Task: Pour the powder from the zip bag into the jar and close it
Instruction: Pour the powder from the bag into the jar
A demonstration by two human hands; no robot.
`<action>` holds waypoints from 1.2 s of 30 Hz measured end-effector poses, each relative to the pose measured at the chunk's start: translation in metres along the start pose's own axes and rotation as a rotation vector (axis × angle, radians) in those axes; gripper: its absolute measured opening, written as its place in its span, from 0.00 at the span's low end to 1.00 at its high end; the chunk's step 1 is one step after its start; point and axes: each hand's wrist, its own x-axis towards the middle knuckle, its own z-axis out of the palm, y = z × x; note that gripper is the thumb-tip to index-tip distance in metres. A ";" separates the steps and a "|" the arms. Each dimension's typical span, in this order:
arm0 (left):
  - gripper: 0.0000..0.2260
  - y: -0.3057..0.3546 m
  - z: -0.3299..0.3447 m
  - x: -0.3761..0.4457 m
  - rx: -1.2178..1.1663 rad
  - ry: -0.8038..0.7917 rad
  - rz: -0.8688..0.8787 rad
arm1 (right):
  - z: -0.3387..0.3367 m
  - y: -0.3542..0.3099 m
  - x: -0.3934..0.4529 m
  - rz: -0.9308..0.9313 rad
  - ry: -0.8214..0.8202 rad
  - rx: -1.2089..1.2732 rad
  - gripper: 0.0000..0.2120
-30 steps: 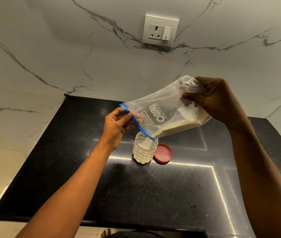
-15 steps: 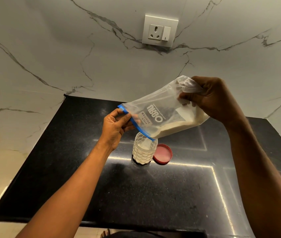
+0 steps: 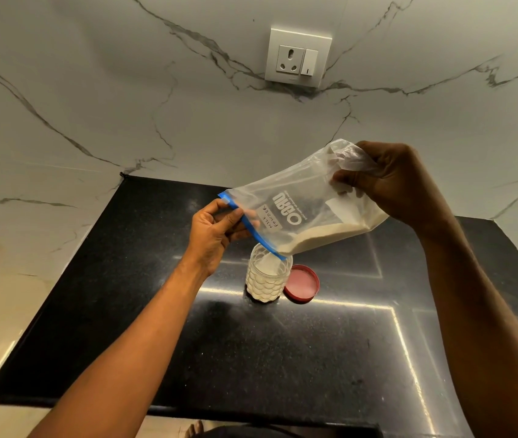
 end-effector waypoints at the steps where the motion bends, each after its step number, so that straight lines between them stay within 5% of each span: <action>1: 0.13 0.000 0.000 0.000 0.001 -0.001 0.000 | 0.000 0.000 0.000 -0.003 0.000 0.003 0.12; 36: 0.10 0.000 -0.002 0.004 -0.020 0.003 0.006 | 0.003 0.000 0.003 -0.039 0.004 0.008 0.13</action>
